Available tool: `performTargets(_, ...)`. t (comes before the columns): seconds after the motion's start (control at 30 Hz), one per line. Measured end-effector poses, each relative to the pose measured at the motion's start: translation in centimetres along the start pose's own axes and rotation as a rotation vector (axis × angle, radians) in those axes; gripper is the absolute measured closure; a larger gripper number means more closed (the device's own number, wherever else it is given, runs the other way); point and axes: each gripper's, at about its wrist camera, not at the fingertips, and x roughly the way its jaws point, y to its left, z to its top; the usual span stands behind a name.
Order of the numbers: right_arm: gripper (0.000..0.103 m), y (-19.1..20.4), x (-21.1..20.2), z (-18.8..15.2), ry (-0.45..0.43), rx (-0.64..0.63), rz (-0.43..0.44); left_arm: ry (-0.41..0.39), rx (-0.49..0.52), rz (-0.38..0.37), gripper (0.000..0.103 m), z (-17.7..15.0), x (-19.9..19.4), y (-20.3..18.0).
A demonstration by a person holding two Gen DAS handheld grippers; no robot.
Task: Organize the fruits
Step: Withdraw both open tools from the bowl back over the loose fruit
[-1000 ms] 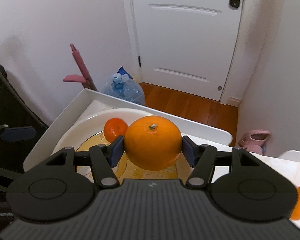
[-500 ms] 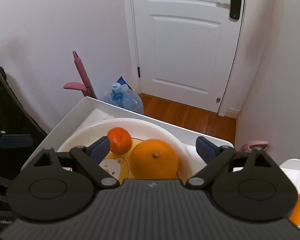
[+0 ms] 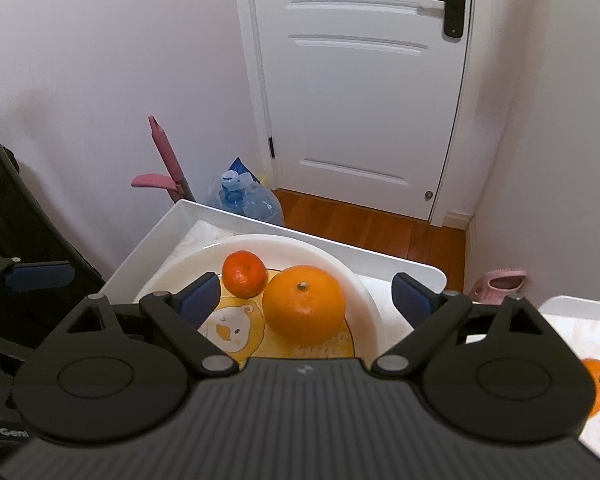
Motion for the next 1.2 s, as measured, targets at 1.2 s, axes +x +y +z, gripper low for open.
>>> performTargets(1.2, 0.0, -16.2, -20.7, -11.4, -0.014, 0.051, -0.096, -0.071, -0.101, 0.033, 0.004, -4.9, -12.3, -17.4)
